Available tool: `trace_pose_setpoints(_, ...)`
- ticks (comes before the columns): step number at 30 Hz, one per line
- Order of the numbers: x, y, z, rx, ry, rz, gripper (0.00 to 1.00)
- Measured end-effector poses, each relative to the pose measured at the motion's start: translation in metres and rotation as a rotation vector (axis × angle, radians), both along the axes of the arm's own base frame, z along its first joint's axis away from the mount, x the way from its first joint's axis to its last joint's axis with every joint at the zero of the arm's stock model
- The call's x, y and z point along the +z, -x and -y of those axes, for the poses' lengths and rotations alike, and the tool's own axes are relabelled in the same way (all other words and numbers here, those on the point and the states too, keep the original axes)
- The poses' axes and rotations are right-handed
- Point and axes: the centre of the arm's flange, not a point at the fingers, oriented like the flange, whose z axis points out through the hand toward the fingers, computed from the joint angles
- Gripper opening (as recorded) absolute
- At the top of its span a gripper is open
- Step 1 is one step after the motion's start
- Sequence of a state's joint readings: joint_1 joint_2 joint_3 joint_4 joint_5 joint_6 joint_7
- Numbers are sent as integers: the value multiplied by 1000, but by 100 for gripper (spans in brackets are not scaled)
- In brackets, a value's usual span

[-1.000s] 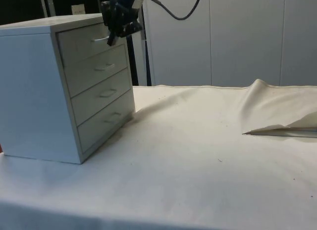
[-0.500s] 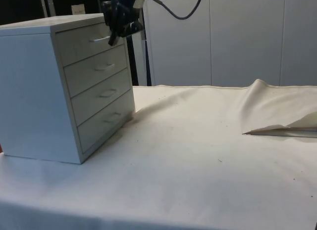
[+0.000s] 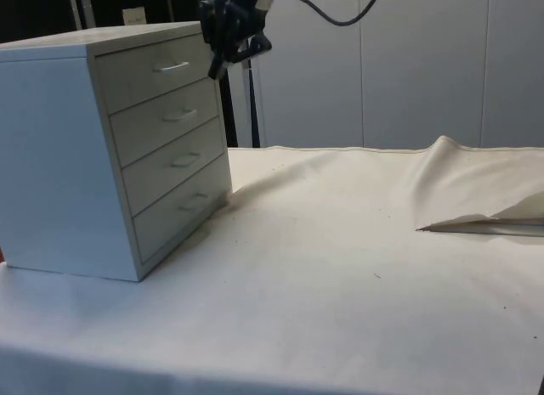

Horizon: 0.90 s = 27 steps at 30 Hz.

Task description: Open the drawer, then close it.

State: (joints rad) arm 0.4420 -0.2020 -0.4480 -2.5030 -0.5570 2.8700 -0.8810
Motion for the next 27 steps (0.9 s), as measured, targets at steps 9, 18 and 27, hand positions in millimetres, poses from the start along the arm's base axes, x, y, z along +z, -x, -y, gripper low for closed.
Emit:
trace_pose_setpoints(9, 0, 25, -6, 11, -31, -9, 0)
trace_pose_setpoints(18, 1, 33, -9, 16, -41, -8, 0)
trace_pose_setpoints(27, 0, 31, -8, 13, -39, -10, 41)
